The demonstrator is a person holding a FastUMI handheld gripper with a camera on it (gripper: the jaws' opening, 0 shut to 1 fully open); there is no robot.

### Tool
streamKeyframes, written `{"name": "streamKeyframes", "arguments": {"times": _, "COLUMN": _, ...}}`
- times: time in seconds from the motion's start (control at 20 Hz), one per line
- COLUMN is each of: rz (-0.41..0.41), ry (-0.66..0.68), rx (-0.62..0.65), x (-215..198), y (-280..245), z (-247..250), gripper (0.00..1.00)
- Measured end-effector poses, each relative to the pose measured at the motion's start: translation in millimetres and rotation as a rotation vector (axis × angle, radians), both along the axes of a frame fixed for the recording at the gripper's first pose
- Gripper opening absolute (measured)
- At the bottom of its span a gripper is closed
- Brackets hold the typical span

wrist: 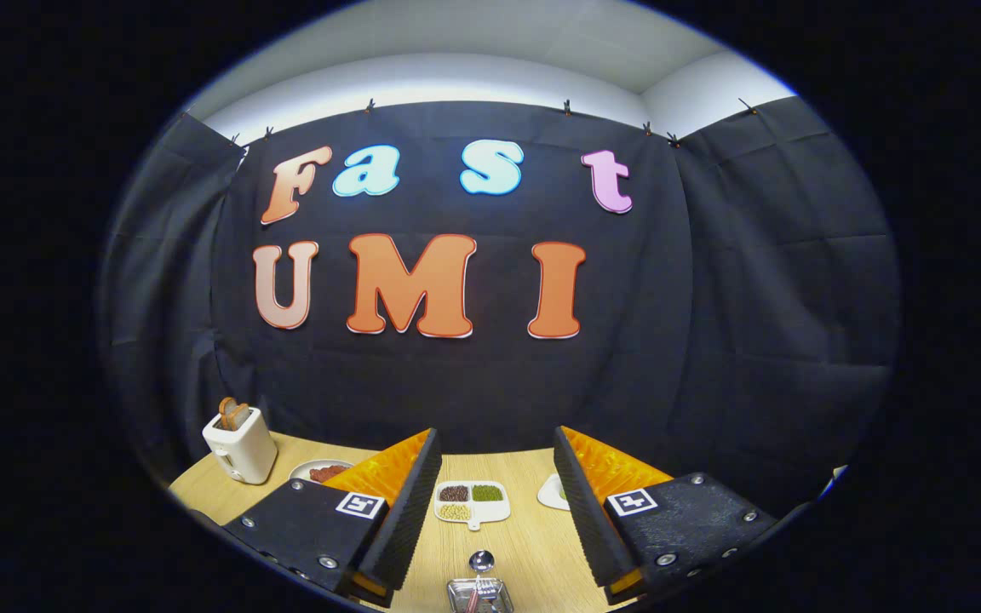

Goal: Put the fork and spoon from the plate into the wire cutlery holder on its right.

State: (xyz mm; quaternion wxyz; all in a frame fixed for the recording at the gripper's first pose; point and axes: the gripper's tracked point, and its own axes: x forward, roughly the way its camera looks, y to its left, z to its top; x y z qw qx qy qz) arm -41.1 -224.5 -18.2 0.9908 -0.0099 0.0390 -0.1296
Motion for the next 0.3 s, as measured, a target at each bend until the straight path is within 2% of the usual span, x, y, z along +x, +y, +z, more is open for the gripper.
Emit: {"name": "streamKeyframes", "arguments": {"times": 0.3, "rz": 0.018, "ry": -0.089, "rx": -0.061, "x": -1.1, "y": 7.7, "z": 19.3, "gripper": 0.84}}
